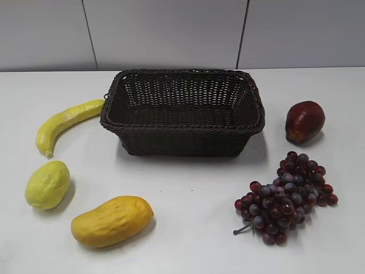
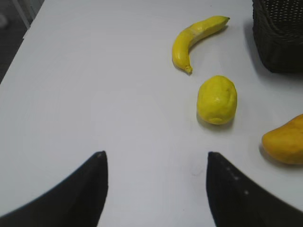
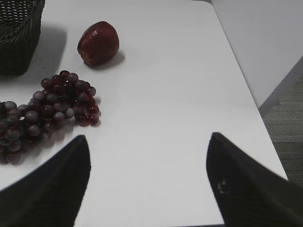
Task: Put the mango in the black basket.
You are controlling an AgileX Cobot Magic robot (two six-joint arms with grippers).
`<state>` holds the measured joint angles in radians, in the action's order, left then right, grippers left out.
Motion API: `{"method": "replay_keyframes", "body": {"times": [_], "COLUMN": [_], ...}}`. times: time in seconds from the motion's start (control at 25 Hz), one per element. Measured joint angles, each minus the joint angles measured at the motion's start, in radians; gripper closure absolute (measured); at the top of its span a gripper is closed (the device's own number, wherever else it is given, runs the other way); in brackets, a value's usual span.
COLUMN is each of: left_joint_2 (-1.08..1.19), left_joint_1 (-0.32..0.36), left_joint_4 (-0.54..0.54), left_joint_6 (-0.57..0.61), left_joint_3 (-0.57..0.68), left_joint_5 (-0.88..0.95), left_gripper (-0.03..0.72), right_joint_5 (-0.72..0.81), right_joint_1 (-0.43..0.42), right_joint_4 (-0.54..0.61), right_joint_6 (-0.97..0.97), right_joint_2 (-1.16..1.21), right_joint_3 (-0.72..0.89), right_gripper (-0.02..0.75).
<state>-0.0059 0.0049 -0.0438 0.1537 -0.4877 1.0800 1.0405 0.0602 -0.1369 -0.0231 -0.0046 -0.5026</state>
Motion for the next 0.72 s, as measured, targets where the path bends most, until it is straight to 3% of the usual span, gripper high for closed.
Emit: {"method": "replay_keyframes", "body": {"times": [0.44,0.6,0.72], "left_joint_2": [0.0,0.057,0.155], "left_joint_1": [0.0,0.0,0.0], "left_joint_4": [-0.001,-0.037,-0.045], "left_joint_6": [0.0,0.0,0.0], "left_joint_3": [0.0,-0.024,-0.041], "left_joint_5": [-0.002,-0.084,-0.212], "left_gripper": [0.207,0.076,0.032], "right_joint_5": [0.0,0.0,0.0], "right_joint_1": [0.0,0.0,0.0], "right_joint_4": [0.0,0.0,0.0], "right_joint_6": [0.0,0.0,0.0], "right_joint_2": [0.0,0.0,0.0], "right_joint_3": [0.0,0.0,0.0], "right_gripper": [0.151,0.151,0.151]}}
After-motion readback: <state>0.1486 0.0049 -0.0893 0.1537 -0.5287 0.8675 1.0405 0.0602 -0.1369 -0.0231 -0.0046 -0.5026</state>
